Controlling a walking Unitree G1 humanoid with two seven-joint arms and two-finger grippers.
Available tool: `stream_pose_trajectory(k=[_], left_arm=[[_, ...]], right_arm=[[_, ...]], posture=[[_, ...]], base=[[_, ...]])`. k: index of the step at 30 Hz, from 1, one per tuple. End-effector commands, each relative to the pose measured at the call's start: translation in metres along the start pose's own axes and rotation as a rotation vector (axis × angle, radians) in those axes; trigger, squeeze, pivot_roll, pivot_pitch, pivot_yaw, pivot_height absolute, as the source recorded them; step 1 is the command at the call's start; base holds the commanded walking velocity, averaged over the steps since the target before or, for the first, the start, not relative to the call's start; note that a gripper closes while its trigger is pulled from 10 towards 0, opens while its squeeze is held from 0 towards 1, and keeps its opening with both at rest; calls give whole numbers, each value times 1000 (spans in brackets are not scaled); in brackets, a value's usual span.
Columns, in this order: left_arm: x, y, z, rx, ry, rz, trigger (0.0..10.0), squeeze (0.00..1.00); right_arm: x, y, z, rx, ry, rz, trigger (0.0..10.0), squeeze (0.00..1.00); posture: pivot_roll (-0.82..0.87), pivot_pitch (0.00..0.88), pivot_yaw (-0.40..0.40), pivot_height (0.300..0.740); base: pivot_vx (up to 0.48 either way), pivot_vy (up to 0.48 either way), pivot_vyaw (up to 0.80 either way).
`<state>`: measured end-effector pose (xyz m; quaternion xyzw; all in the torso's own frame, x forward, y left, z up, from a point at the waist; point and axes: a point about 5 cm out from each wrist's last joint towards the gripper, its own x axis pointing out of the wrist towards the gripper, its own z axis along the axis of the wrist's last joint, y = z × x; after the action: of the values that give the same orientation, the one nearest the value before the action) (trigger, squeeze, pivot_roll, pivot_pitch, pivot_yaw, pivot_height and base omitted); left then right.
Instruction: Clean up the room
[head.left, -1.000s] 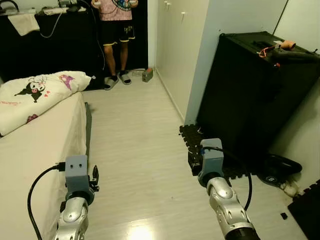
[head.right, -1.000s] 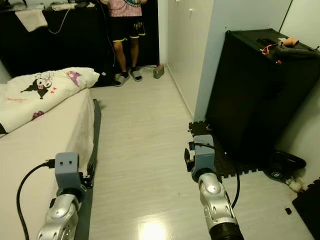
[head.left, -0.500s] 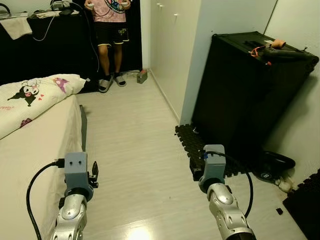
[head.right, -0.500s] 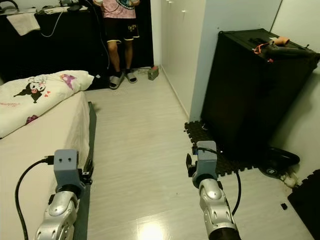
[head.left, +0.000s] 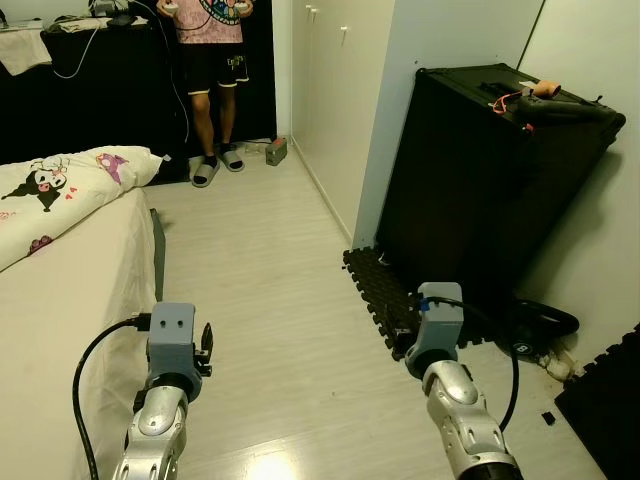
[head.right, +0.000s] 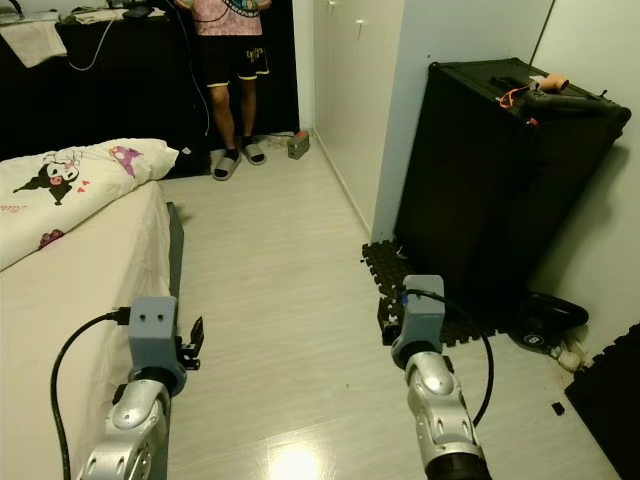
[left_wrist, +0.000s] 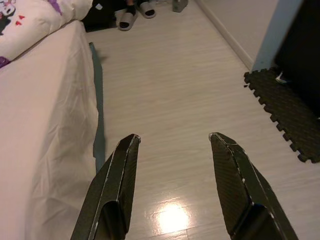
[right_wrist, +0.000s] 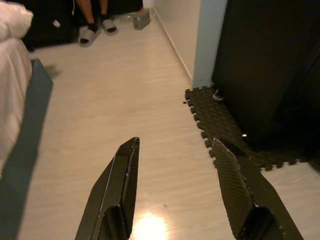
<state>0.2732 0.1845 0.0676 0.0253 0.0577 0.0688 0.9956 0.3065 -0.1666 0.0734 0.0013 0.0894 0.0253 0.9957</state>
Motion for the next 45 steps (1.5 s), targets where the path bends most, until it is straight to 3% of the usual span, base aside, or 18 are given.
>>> stream_pose_trajectory(k=[1,12,22,31,45], left_arm=[[-2,3,-5,-24,26,30,10000,0],[-4,-7,-6,1,31,2,10000,0],[-3,0,-5,20,29,4,10000,0],[0,-6,-4,33,37,-36,10000,0],[3,-2,-2,38,26,-10,10000,0]], right_arm=[[-1,3,-6,-41,40,19,10000,0],[-2,1,-6,-44,39,-6,10000,0],[-1,-3,-3,-33,28,-38,10000,0],[-6,-4,-5,-10,23,-80,10000,0],[-5,-6,-5,-8,27,-96,10000,0]], posture=[[-71,62,-13,733],[-60,78,-23,733],[-55,71,-7,733],[-61,84,29,733],[-64,72,19,733]], base=[[0,0,0],[0,0,0],[0,0,0],[0,0,0],[0,0,0]])
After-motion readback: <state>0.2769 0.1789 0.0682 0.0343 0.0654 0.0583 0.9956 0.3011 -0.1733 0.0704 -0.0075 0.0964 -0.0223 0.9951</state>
